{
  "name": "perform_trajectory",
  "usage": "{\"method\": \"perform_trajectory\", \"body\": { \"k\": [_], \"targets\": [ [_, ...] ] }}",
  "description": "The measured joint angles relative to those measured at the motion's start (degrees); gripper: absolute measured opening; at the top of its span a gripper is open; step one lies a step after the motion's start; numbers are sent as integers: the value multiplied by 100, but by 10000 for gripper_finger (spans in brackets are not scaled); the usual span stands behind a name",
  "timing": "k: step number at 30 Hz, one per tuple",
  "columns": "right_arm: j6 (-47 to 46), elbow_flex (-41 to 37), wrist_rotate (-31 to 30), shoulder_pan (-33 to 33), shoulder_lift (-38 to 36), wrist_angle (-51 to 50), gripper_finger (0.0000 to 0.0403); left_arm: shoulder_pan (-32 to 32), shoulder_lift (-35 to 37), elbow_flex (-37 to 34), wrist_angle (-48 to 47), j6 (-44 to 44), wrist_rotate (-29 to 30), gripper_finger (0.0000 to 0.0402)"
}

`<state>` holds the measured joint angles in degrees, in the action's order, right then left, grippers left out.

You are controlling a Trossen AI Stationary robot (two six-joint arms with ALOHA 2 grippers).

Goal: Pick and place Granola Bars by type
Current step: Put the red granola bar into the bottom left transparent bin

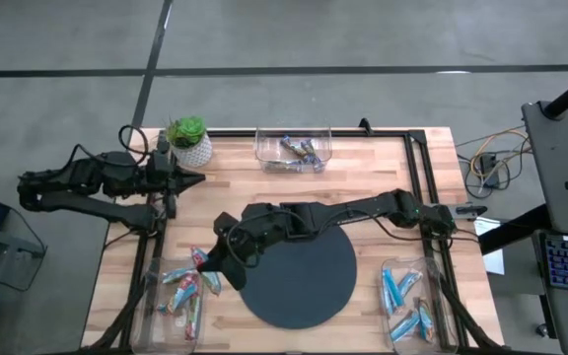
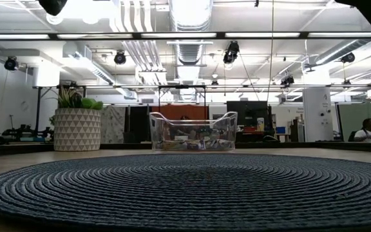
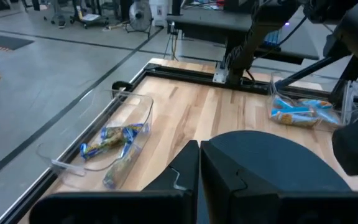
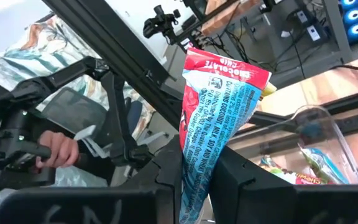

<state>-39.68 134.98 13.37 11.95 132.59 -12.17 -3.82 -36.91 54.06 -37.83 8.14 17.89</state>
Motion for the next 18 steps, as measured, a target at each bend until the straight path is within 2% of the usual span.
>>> {"method": "perform_trajectory", "body": {
  "k": [10, 18],
  "targets": [
    [105, 0, 7, -145, -25, -470, 47, -1, -146, 0, 92, 2, 0, 0],
    [322, -30, -31, -176, -25, -482, 47, -2, -146, 2, 42, -43, 18, 0]
  ]
}}
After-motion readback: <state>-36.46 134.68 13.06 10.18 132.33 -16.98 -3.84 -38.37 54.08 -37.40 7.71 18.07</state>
